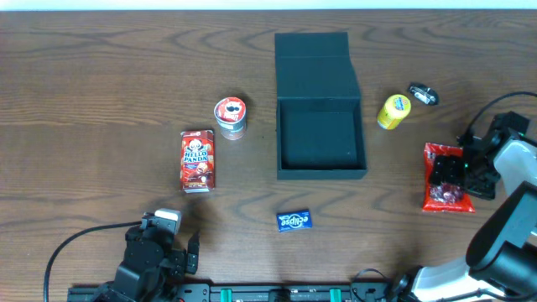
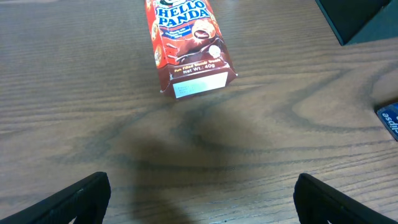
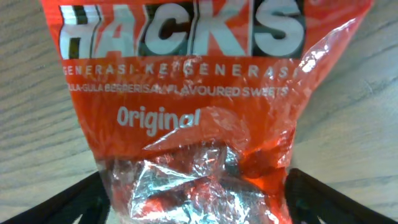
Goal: Pack container
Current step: 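Close the right gripper on the bag top and lift it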
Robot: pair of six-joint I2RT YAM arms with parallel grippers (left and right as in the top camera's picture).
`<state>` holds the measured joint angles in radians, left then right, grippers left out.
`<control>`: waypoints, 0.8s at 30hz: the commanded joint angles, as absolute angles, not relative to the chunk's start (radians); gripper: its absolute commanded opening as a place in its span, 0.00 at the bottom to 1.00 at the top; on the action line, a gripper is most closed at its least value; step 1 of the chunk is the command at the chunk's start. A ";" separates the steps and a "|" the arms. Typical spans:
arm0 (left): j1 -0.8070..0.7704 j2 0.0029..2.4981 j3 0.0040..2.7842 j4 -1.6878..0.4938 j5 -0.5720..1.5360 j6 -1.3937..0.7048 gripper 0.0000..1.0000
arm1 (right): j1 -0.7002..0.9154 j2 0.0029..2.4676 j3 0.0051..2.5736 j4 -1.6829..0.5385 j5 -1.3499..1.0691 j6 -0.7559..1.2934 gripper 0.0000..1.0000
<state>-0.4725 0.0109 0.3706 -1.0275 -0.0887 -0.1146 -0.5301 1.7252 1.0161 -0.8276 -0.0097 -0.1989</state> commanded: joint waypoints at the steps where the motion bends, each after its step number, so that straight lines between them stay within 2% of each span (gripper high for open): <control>1: -0.470 0.004 0.343 -1.065 -0.096 -0.127 0.95 | -0.535 1.730 1.030 -0.822 -0.020 -0.186 0.80; 5: -0.470 0.004 0.343 -1.065 -0.097 -0.127 0.95 | -0.535 1.730 1.030 -0.822 -0.020 -0.180 0.72; 6: -0.470 0.004 0.343 -1.065 -0.096 -0.127 0.95 | -0.535 1.730 1.030 -0.822 -0.020 -0.180 0.68; 7: -0.470 0.004 0.343 -1.065 -0.097 -0.127 0.95 | -0.535 1.730 1.030 -0.822 -0.020 -0.180 0.60; 11: -0.470 0.004 0.343 -1.065 -0.096 -0.127 0.95 | -0.535 1.730 1.030 -0.822 -0.020 -0.180 0.52; 14: -0.470 0.004 0.343 -1.065 -0.096 -0.127 0.95 | -0.535 1.730 1.030 -0.822 -0.020 -0.180 0.39; 21: -0.470 0.004 0.343 -1.065 -0.096 -0.127 0.95 | -0.535 1.730 1.030 -0.819 -0.020 -0.180 0.33; 24: -0.470 0.004 0.343 -1.065 -0.096 -0.127 0.95 | -0.535 1.730 1.030 -0.819 -0.020 -0.180 0.25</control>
